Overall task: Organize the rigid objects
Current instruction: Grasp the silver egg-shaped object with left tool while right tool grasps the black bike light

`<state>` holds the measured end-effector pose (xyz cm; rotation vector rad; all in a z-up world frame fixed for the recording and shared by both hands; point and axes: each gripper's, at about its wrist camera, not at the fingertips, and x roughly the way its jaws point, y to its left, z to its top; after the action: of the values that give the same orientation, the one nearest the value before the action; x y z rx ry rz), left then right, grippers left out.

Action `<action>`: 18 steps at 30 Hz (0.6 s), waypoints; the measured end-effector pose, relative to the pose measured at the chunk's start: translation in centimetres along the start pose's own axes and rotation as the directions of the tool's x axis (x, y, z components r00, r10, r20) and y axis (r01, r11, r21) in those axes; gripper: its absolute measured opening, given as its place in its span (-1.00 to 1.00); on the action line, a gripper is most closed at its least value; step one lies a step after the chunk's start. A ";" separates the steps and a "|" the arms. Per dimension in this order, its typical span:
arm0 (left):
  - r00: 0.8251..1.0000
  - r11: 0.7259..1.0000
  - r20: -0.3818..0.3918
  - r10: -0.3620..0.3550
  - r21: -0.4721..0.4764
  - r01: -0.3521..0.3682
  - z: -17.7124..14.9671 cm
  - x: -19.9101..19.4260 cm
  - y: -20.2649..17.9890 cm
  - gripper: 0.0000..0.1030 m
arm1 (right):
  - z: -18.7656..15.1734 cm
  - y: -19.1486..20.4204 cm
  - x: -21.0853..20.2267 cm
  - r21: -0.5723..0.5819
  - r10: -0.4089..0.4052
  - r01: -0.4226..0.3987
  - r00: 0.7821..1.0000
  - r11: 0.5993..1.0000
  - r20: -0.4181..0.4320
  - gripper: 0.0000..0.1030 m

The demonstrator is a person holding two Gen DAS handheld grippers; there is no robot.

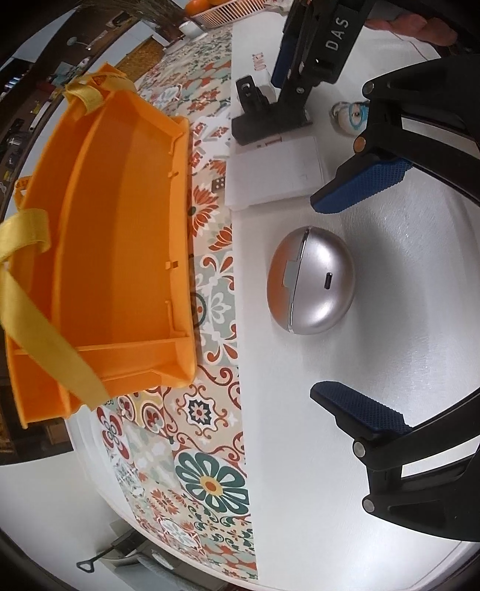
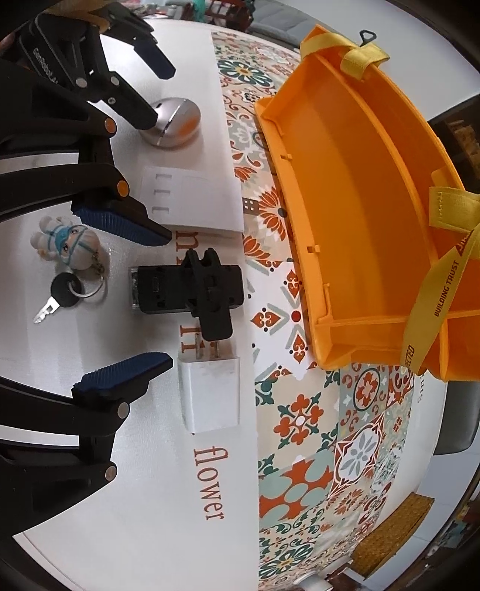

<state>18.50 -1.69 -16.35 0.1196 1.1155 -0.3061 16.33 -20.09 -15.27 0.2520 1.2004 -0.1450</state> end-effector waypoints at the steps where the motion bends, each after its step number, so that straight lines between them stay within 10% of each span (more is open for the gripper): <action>1: 1.000 1.000 -0.002 0.002 0.001 -0.002 -0.1 0.3 0.0 0.81 | 0.1 0.0 0.1 0.001 -0.002 0.002 1.000 1.000 -0.001 0.17; 18: 1.000 0.999 0.001 -0.008 0.039 0.008 0.1 2.3 -0.5 0.43 | 0.5 0.0 2.0 -0.014 -0.029 0.029 1.000 0.999 -0.003 0.05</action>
<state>19.34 -2.57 -18.34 0.1491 1.1091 -0.3349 17.52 -20.18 -16.96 0.2224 1.2081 -0.1613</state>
